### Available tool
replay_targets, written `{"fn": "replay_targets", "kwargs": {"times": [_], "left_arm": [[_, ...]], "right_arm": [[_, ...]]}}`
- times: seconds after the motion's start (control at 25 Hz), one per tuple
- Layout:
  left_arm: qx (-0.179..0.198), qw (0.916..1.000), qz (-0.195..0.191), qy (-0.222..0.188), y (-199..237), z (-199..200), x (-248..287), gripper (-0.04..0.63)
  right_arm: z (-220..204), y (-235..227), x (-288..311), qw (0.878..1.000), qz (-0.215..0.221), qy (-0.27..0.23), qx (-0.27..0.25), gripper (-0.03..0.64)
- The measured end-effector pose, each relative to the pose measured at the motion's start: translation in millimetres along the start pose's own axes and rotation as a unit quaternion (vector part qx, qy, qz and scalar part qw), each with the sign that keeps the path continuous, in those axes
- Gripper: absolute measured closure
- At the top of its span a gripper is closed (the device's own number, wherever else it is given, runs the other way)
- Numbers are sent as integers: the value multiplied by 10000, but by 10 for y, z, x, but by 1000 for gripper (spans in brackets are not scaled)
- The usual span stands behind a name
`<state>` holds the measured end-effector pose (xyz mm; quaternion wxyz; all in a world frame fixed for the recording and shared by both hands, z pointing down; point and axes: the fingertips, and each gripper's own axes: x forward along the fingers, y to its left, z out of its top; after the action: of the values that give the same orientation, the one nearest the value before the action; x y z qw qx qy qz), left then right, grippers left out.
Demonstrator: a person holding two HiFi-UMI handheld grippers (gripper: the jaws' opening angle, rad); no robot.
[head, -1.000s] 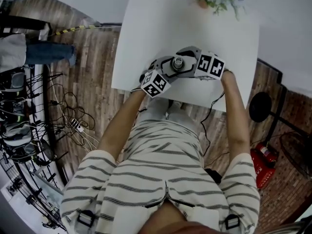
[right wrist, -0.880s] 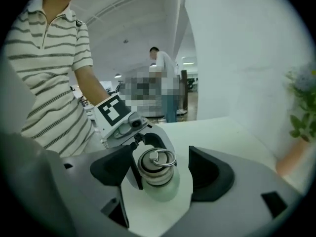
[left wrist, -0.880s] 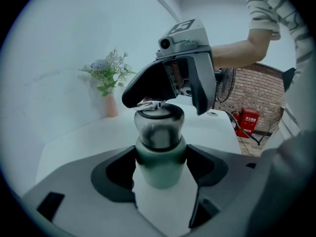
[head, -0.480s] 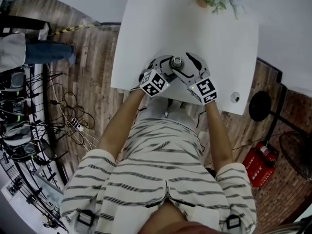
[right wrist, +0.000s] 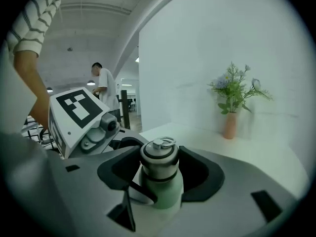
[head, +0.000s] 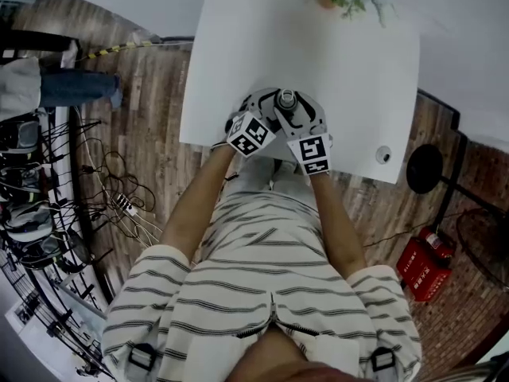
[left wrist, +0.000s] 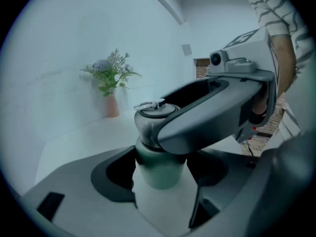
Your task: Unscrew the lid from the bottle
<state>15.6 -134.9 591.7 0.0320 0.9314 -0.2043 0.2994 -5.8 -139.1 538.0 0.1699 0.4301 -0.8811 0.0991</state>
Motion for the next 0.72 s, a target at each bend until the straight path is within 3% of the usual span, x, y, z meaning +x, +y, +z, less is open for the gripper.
{"fn": "replay_targets", "kwargs": {"times": [0.28,0.72], "left_arm": [[-5,10000,6,4,-8,-7,30,276],[26,10000,-92,14,13,-12,34,275]], "right_arm": [[0,0,-10,9991,324,-31,-274,367],[127,32,-43,9897,1262,-398,-549,376]]}}
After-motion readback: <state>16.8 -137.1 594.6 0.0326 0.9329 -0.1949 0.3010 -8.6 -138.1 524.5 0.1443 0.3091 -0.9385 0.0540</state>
